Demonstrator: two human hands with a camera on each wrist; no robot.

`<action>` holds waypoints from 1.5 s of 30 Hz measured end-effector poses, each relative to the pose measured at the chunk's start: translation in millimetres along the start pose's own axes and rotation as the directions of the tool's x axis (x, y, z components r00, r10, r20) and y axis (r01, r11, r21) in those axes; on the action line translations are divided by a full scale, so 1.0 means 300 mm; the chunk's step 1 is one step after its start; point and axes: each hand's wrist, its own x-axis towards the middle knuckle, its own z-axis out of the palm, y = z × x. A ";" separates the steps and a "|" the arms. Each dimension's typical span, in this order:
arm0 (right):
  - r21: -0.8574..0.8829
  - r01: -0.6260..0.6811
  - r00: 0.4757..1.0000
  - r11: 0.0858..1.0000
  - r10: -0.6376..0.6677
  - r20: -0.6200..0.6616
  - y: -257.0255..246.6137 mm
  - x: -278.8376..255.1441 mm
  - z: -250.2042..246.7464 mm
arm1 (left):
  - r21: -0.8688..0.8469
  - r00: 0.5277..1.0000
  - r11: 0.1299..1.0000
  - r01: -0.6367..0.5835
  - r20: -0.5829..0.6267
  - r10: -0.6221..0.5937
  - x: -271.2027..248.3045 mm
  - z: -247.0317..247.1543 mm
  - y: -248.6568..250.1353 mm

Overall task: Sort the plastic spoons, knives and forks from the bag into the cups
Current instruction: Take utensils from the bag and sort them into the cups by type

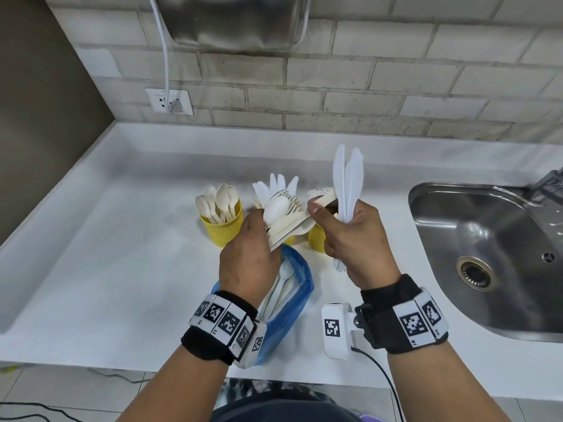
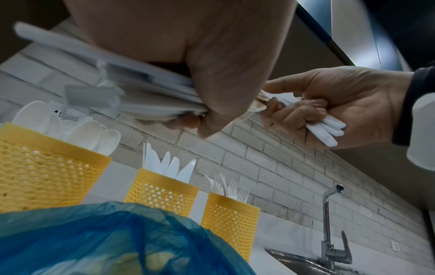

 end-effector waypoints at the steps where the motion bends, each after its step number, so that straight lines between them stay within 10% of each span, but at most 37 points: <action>1: -0.012 0.001 1.000 1.000 -0.001 -0.018 0.001 0.001 0.003 | 0.004 1.000 1.000 -0.002 0.001 0.002 -0.001 0.000 -0.001; 9: 0.459 0.019 0.968 0.888 0.099 -0.232 -0.006 0.038 -0.022 | -0.012 1.000 1.000 0.005 -0.019 -0.005 -0.013 -0.010 -0.007; 17: 0.842 -0.034 0.943 0.539 0.295 -0.151 0.000 0.025 -0.050 | -0.012 1.000 1.000 0.012 -0.025 -0.013 -0.019 -0.008 -0.004; 23: 0.561 0.131 0.921 0.818 0.109 -0.375 -0.045 -0.010 0.010 | -0.017 1.000 1.000 0.020 -0.023 -0.020 -0.021 -0.009 -0.005; 29: 0.134 0.172 0.948 0.976 -0.127 -0.292 -0.004 -0.046 0.062 | -0.025 0.999 0.999 0.028 -0.035 -0.029 -0.024 -0.008 0.000; 38: -0.420 0.209 0.965 0.883 -0.255 -0.055 0.045 -0.067 0.061 | -0.048 0.994 0.997 0.068 -0.082 -0.072 -0.021 -0.002 -0.003; 45: -0.503 0.225 0.959 0.834 -0.282 -0.038 0.057 -0.062 0.076 | -0.034 0.994 0.997 0.076 -0.077 -0.079 -0.020 0.008 0.010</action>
